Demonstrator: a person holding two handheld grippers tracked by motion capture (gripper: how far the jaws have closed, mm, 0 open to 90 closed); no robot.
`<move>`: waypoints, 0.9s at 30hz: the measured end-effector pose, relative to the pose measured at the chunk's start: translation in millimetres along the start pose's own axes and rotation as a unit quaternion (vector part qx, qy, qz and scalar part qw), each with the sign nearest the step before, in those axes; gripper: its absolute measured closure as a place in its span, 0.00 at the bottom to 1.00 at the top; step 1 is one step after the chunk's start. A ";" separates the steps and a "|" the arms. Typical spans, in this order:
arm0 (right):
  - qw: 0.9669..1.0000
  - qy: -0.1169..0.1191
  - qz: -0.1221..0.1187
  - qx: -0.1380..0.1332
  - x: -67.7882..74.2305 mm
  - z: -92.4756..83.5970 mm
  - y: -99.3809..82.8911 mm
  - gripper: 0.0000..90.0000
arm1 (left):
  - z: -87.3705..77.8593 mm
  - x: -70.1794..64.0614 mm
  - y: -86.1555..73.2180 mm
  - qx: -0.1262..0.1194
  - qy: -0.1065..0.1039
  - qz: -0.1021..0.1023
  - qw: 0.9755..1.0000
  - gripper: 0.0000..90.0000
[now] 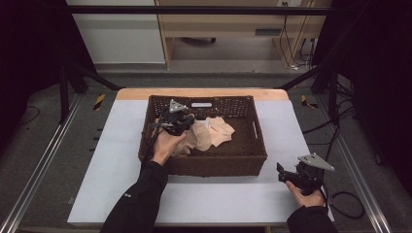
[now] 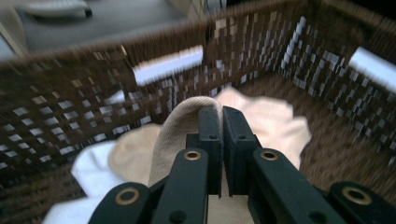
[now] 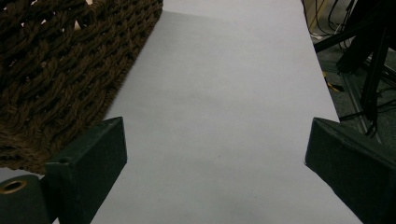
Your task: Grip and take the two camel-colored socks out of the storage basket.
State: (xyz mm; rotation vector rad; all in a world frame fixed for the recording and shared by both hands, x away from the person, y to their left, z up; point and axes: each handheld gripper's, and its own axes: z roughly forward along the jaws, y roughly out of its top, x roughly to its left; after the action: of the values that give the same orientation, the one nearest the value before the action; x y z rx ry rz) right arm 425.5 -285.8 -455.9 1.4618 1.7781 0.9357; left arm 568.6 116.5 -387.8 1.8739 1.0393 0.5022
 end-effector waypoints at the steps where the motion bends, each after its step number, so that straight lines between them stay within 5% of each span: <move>1: 1.000 0.000 0.000 0.000 0.0 0.0 0.0 0.06 | -3.7 0.4 2.5 -0.012 0.000 -0.002 1.000 0.96; 6: 1.000 -0.001 0.002 -0.001 -0.3 -0.1 0.2 0.06 | -25.8 -0.8 15.4 -0.070 -0.006 -0.008 0.997 0.97; 12: 1.000 -0.003 0.001 -0.003 -0.7 -0.6 0.4 0.06 | -53.1 -4.0 28.4 -0.110 -0.008 0.000 0.994 0.97; 19: 1.000 -0.005 0.002 -0.003 -1.1 -1.1 0.2 0.06 | -80.8 -6.3 38.3 -0.140 -0.010 0.009 0.990 0.96; 27: 1.000 -0.005 0.000 -0.003 -1.2 -1.2 -0.1 0.06 | -114.6 -16.0 42.4 -0.168 -0.036 0.014 0.985 0.96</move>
State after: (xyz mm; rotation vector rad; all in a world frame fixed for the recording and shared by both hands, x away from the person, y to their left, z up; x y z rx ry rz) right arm 424.6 -287.2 -455.2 1.4610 1.7653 0.9312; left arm 499.8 152.6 -292.1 1.5952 0.8237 0.5823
